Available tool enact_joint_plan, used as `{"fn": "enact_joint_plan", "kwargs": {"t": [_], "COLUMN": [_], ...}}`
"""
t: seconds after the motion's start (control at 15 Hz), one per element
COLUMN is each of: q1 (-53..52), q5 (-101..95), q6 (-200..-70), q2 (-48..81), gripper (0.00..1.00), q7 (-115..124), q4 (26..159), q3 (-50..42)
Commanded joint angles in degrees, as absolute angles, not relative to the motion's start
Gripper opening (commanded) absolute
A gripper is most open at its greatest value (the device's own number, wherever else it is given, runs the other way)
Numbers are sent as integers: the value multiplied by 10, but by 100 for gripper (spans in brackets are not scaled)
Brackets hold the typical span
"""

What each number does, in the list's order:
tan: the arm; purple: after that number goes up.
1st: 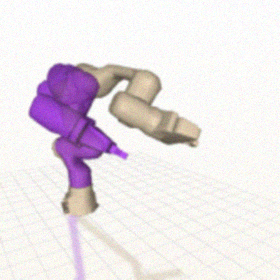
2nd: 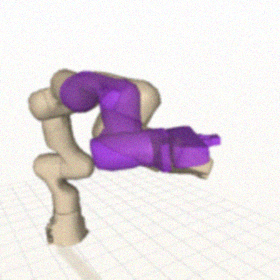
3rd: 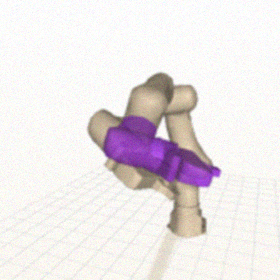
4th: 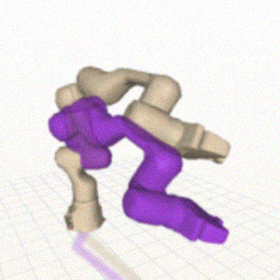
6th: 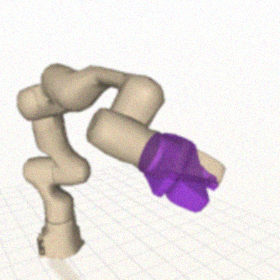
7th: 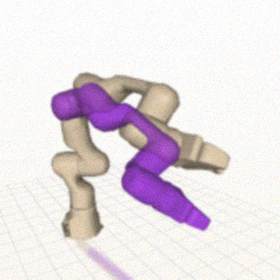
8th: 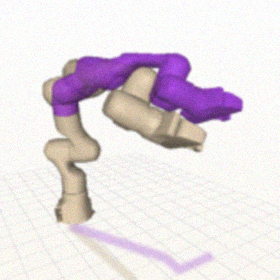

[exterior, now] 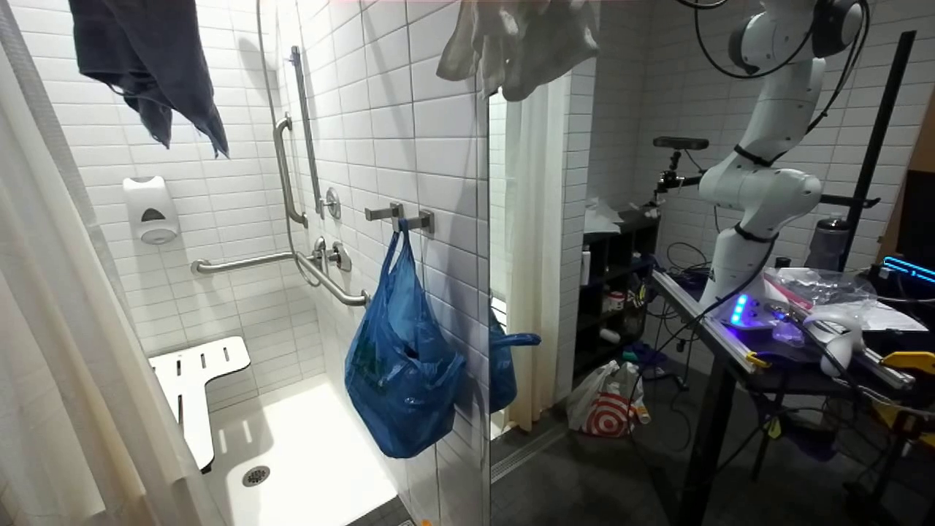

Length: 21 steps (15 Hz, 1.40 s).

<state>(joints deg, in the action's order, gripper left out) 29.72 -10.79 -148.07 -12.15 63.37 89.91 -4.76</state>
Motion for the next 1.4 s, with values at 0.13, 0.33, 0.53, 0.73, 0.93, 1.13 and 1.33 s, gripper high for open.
{"fn": "enact_joint_plan", "kwargs": {"t": [0.13, 0.33, 0.53, 0.73, 0.93, 1.13, 1.33], "q1": [246, 235, 229, 224, 216, 209, 196], "q5": [-124, -121, -126, -131, -130, -116, -89], "q6": [-1461, -1457, -1451, -1438, -1427, -1411, -1382], "q2": [-70, -54, -36, -20, -20, -22, -23], "gripper": [1, 1, 1, 1, 1, 1, 1], "q7": [650, 651, 655, 657, 654, 645, 634], "q4": [854, 850, 842, 839, 849, 859, 872], "q3": [-70, -79, -86, -89, -92, -98, -106]}}
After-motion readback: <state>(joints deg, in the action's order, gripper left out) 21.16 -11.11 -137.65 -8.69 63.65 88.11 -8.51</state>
